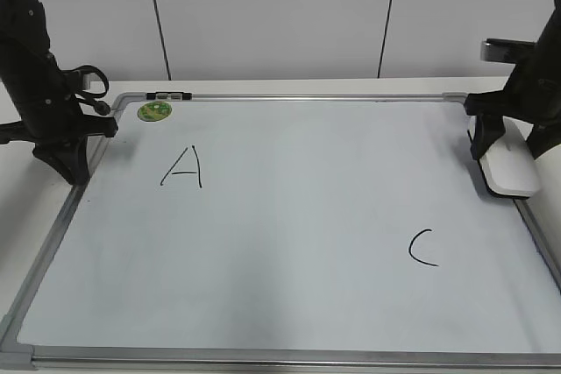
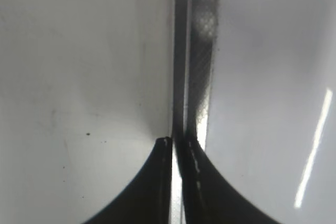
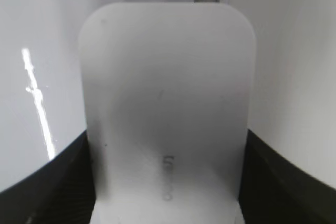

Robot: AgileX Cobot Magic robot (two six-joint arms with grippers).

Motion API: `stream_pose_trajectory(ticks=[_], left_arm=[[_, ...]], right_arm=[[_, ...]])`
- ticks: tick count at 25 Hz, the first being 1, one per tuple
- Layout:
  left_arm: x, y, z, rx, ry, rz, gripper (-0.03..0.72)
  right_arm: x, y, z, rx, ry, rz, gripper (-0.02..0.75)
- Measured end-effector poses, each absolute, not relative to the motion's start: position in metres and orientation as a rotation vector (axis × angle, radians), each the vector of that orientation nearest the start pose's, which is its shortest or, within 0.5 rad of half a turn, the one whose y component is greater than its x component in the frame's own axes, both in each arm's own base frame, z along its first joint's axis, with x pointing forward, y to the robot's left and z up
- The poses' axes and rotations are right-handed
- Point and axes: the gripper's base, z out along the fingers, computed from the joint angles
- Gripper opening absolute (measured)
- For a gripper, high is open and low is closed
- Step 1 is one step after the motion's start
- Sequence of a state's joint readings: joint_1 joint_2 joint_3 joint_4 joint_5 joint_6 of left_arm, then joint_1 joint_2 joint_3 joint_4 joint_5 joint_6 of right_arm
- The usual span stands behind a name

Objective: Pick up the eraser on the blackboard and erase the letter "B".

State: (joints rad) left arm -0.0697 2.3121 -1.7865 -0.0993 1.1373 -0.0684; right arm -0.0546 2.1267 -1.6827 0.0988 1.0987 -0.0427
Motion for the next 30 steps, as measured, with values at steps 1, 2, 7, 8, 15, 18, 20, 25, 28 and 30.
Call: stream_pose_trajectory(ticks=[1, 2, 7, 8, 15, 18, 20, 25, 28, 30], left_arm=[[0.454, -0.040, 0.128, -0.064, 3.149, -0.141, 0.018], [0.454, -0.040, 0.128, -0.064, 3.149, -0.141, 0.018], [0.454, -0.040, 0.128, -0.064, 3.149, -0.141, 0.017], [0.454, -0.040, 0.128, -0.064, 3.149, -0.141, 0.017], [0.454, -0.040, 0.128, -0.064, 3.149, -0.141, 0.018], [0.454, -0.040, 0.128, -0.064, 3.149, -0.141, 0.018], [0.454, -0.040, 0.128, -0.064, 3.149, -0.141, 0.018], [0.454, -0.040, 0.128, -0.064, 3.149, -0.141, 0.018], [0.454, -0.040, 0.128, -0.064, 3.149, -0.141, 0.017], [0.454, -0.040, 0.128, -0.064, 3.149, -0.141, 0.018]], right_arm=[[0.435, -0.016, 0.186, 0.078, 3.016, 0.128, 0.517], [0.435, -0.016, 0.186, 0.075, 3.014, 0.127, 0.517], [0.435, -0.016, 0.186, 0.036, 3.012, 0.125, 0.517], [0.435, -0.016, 0.186, 0.032, 3.012, 0.124, 0.517], [0.435, -0.016, 0.167, 0.013, 3.082, 0.133, 0.517], [0.437, -0.016, 0.161, 0.013, 3.097, 0.138, 0.517], [0.437, -0.016, 0.162, 0.010, 3.099, 0.138, 0.517], [0.437, -0.016, 0.161, 0.010, 3.102, 0.139, 0.552], [0.439, -0.015, 0.166, 0.013, 3.102, 0.153, 0.631], [0.441, -0.015, 0.173, 0.008, 3.101, 0.154, 0.653]])
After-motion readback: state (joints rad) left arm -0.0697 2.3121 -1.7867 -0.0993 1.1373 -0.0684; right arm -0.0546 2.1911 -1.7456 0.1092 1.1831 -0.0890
